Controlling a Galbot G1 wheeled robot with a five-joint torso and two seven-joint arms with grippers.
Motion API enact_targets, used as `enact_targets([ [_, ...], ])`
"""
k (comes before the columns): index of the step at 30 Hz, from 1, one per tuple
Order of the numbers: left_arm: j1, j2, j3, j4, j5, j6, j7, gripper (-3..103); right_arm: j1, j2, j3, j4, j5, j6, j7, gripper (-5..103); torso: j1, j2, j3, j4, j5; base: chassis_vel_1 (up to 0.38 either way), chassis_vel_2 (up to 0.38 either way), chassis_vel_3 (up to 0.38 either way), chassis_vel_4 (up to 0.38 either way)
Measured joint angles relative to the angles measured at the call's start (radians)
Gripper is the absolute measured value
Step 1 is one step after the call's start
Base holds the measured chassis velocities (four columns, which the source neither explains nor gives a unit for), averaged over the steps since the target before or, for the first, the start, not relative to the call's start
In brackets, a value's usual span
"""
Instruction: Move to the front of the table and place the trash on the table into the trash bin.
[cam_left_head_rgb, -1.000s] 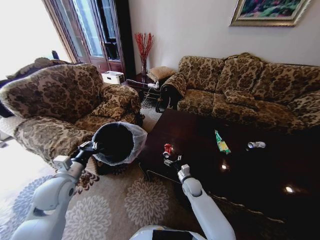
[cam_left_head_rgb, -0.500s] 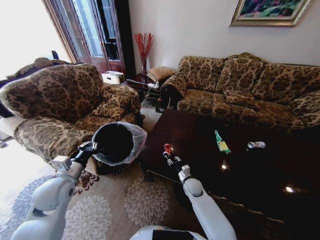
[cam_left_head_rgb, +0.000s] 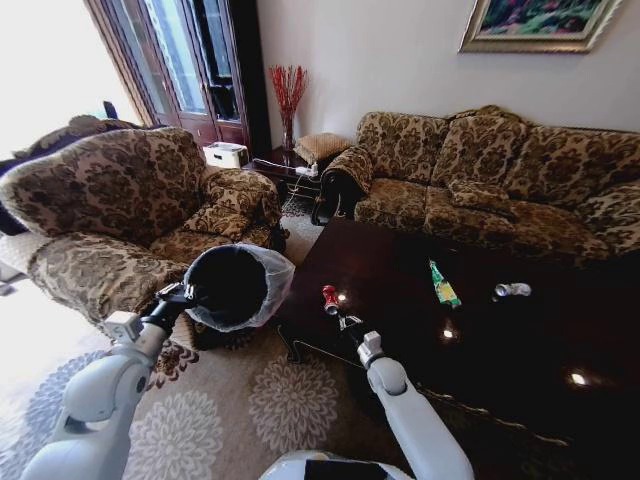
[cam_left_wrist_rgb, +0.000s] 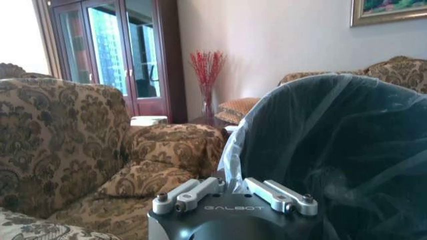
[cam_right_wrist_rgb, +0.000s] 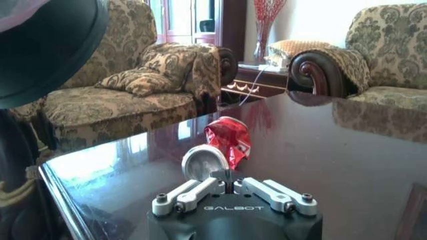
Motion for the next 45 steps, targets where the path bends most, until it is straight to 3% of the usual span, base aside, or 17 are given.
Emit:
enact_targets([
  [11,-0.006,0.032,0.006,0.001,-0.027,0.002,-0.001,2,-0.043,-0.023,0.081,0.097,-0.052,0.071,-0.009,2,0.000,0.000,0.000,0.0001,0.0001,0.000,0.000,0.000,0.000],
  [15,-0.034,0.095,0.024,0.019,-0.059,0.013,0.000,2,-0.057,-0.055,0.118,0.171,-0.032,0.080,-0.017,2,0.000,0.000,0.000,0.0000,-0.0001,0.000,0.000,0.000,0.000],
  [16,-0.061,0.156,0.038,0.039,-0.080,0.022,0.006,2,-0.065,-0.081,0.140,0.224,0.004,0.082,-0.021,2,0.000,0.000,0.000,-0.0002,0.0000,0.000,0.000,0.000,0.000],
  [17,-0.061,0.156,0.038,0.039,-0.080,0.022,0.006,2,-0.065,-0.081,0.140,0.224,0.004,0.082,-0.021,2,0.000,0.000,0.000,-0.0002,0.0000,0.000,0.000,0.000,0.000],
  [21,-0.100,0.264,0.052,0.080,-0.127,0.035,0.005,2,-0.050,-0.131,0.148,0.304,0.088,0.080,-0.027,2,0.000,0.000,0.000,0.0001,0.0004,0.000,0.000,0.000,0.000],
  [24,-0.208,0.378,0.129,0.145,-0.198,0.076,-0.017,2,-0.016,-0.199,0.143,0.399,0.178,0.079,-0.024,2,0.000,0.000,0.000,0.0000,-0.0001,0.000,0.000,0.000,0.000],
  [25,-0.208,0.378,0.129,0.145,-0.198,0.076,-0.017,2,-0.016,-0.199,0.143,0.399,0.178,0.079,-0.024,2,0.000,0.000,0.000,0.0000,-0.0001,0.000,0.000,0.000,0.000],
  [29,-0.420,0.504,0.312,0.260,-0.268,0.110,-0.045,2,0.037,-0.272,0.136,0.518,0.327,0.036,-0.027,2,0.000,0.000,0.000,-0.0002,0.0002,0.000,0.000,0.000,0.000],
  [30,-0.420,0.504,0.312,0.260,-0.268,0.110,-0.045,2,0.037,-0.272,0.136,0.518,0.327,0.036,-0.027,2,0.000,0.000,0.000,-0.0002,0.0002,0.000,0.000,0.000,0.000],
  [32,-0.556,0.542,0.447,0.343,-0.293,0.118,-0.059,2,0.075,-0.319,0.135,0.569,0.407,0.000,-0.052,2,0.000,0.000,0.000,-0.0001,-0.0003,0.000,0.000,0.000,0.000],
  [34,-0.586,0.547,0.476,0.363,-0.303,0.122,-0.064,2,0.082,-0.330,0.134,0.579,0.424,-0.007,-0.059,2,0.000,0.000,0.000,-0.0002,-0.0008,0.000,0.000,0.000,0.000],
  [35,-0.648,0.554,0.538,0.411,-0.324,0.131,-0.076,2,0.100,-0.352,0.128,0.596,0.452,-0.017,-0.062,2,0.000,0.000,0.000,-0.0001,-0.0003,0.000,0.000,0.000,0.000],
  [37,-0.763,0.551,0.639,0.503,-0.365,0.138,-0.093,2,0.128,-0.385,0.104,0.620,0.480,-0.019,-0.039,2,0.000,0.000,0.000,0.0003,-0.0006,0.000,0.000,0.000,0.000],
  [38,-0.763,0.551,0.639,0.503,-0.365,0.138,-0.093,2,0.128,-0.385,0.104,0.620,0.480,-0.019,-0.039,2,0.000,0.000,0.000,0.0003,-0.0006,0.000,0.000,0.000,0.000],
  [40,-0.905,0.522,0.766,0.607,-0.395,0.129,-0.102,2,0.149,-0.422,0.075,0.656,0.511,-0.027,-0.019,2,0.000,0.000,0.000,0.0005,0.0012,0.000,0.000,0.000,0.000],
  [43,-1.060,0.463,0.924,0.715,-0.395,0.120,-0.101,2,0.198,-0.459,0.022,0.678,0.549,-0.051,-0.017,2,0.000,0.000,0.000,-0.0003,-0.0010,0.000,0.000,0.000,0.000],
  [45,-1.106,0.440,0.963,0.746,-0.392,0.120,-0.102,2,0.229,-0.468,-0.007,0.678,0.567,-0.060,-0.015,2,0.000,0.000,0.000,-0.0004,0.0003,0.000,0.000,0.000,0.000],
])
